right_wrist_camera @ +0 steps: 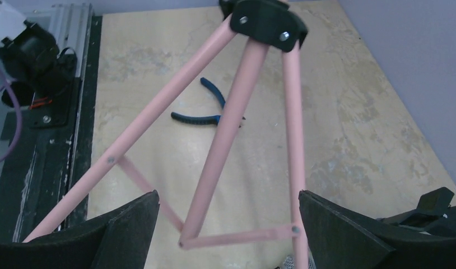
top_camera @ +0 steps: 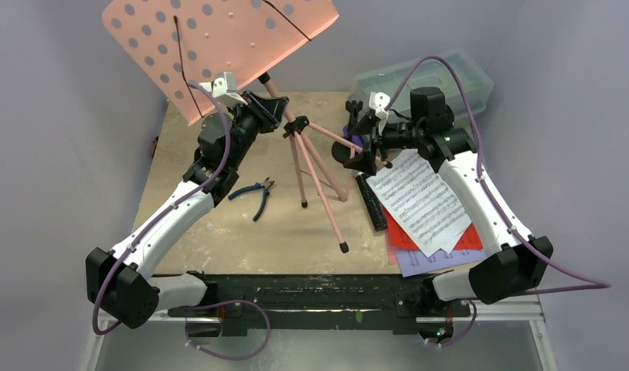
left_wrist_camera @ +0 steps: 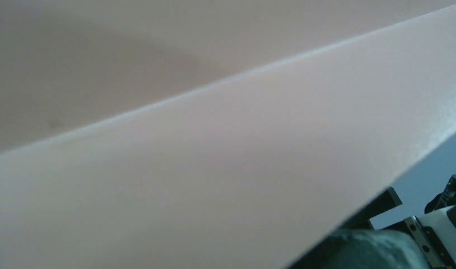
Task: Pack up the instrument practice props
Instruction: Place the music stand at the center of the board.
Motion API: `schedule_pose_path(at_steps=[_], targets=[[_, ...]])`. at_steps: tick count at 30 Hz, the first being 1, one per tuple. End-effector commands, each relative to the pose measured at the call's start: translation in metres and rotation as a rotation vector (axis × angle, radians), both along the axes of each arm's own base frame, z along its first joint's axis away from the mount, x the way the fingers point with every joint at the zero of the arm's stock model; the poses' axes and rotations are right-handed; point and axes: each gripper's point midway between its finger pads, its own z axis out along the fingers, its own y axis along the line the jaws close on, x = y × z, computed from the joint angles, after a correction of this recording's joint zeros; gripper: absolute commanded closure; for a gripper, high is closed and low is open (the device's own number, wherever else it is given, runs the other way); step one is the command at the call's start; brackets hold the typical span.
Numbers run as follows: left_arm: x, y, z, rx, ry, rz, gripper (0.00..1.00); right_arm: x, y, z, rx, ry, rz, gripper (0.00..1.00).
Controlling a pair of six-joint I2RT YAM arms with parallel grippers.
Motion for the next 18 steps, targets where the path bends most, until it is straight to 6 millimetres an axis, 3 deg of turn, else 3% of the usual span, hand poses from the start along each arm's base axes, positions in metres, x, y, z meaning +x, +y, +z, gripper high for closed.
schedule_pose_path(at_steps=[1,5,10,18], targets=[[-0.053,0.022,0.128,-0.272,-0.316,-0.044,1.00,0.035,0.018,0.021,0.052,0.034,-0.140,0.03],[-0.054,0.027,0.118,-0.263,-0.300,-0.024,1.00,0.045,0.035,-0.009,-0.037,0.105,-0.180,0.10],[-0.055,0.033,0.103,-0.251,-0.275,0.006,1.00,0.041,0.046,-0.039,-0.086,0.195,-0.190,0.34],[-0.047,0.041,0.080,-0.274,-0.219,0.059,1.00,0.006,0.058,-0.041,-0.045,0.233,-0.092,0.89]])
